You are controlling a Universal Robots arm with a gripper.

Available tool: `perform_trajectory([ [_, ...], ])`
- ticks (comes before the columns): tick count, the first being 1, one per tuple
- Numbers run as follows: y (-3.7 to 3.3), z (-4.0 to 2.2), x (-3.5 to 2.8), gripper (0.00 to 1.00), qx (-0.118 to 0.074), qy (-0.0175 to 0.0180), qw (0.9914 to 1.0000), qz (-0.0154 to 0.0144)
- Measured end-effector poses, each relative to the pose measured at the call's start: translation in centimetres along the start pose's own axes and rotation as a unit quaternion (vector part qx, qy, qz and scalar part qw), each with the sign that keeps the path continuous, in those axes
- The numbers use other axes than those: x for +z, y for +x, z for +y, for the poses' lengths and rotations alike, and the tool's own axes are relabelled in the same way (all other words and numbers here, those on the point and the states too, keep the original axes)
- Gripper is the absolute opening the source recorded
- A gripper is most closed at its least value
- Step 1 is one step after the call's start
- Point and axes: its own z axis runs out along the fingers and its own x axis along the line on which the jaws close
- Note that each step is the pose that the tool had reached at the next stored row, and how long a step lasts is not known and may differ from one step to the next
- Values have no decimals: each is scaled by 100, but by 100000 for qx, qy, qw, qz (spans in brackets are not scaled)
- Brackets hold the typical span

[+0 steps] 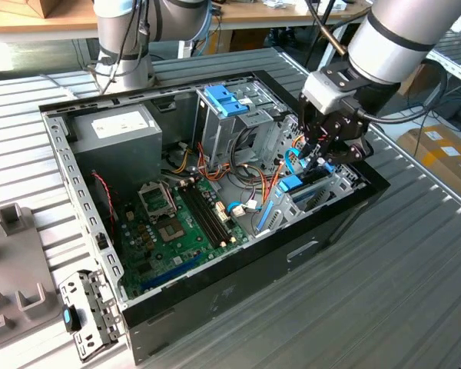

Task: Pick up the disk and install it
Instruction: 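Insert the first disk wire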

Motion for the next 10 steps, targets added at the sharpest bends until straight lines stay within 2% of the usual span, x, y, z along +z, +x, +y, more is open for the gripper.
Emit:
perform_trajectory([
  [1, -33, -1, 2, 30, -44, -19, 99994, 1086],
  [2, -37, -1, 3, 30, -58, -24, 99991, 1345],
  [4, -39, -1, -10, 30, -60, -25, 99989, 1505],
  [5, -43, -2, -45, 30, -59, -24, 99989, 1506],
  [6, -46, -3, -56, 30, -64, -24, 99987, 1637],
  [8, -45, -4, -63, 30, -126, -50, 99947, 3243],
  [9, -45, -5, -63, 30, -183, -72, 99888, 4722],
  [10, -45, -5, -63, 30, -186, -72, 99886, 4761],
])
